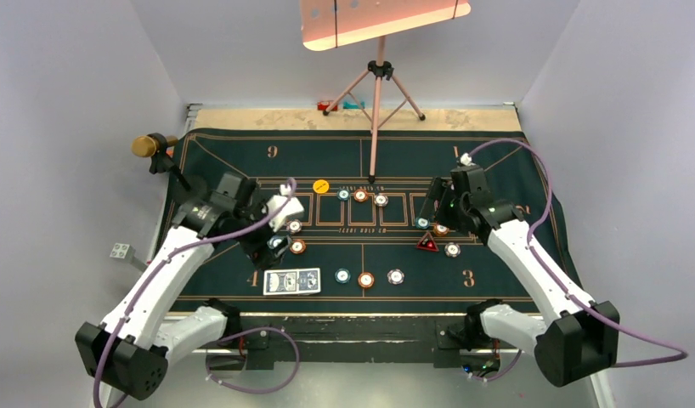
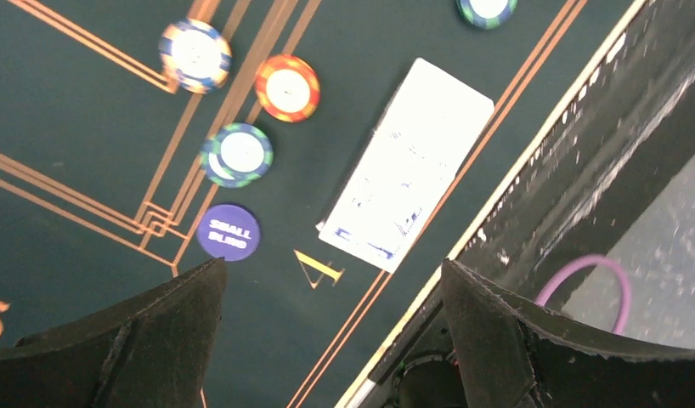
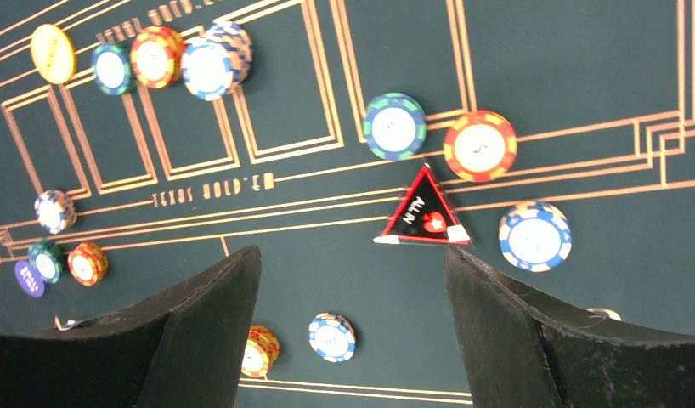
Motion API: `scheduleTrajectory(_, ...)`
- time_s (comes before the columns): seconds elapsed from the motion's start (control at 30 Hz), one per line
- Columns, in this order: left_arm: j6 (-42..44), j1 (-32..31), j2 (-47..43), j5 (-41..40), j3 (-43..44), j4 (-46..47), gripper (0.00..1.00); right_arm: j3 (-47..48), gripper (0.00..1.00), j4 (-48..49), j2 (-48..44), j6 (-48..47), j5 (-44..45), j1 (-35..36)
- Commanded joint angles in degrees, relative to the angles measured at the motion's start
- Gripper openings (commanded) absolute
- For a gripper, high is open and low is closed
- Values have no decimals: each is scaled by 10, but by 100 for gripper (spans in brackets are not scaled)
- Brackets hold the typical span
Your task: Distribute texas hold em gaming equipment
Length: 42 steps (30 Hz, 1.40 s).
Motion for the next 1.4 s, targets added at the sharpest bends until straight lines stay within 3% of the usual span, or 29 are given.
scheduleTrajectory(0.0, 70, -46, 9, -32, -62, 19, 100, 33, 82, 54, -2, -43, -39, 16)
scheduleTrajectory(0.53, 108, -152, 41, -92, -189, 157, 100, 69, 82, 122, 26, -67, -115, 17)
scheduleTrajectory(1.37, 97, -251, 114, -156, -232, 234, 100, 88, 83, 158, 77, -55, -150, 16)
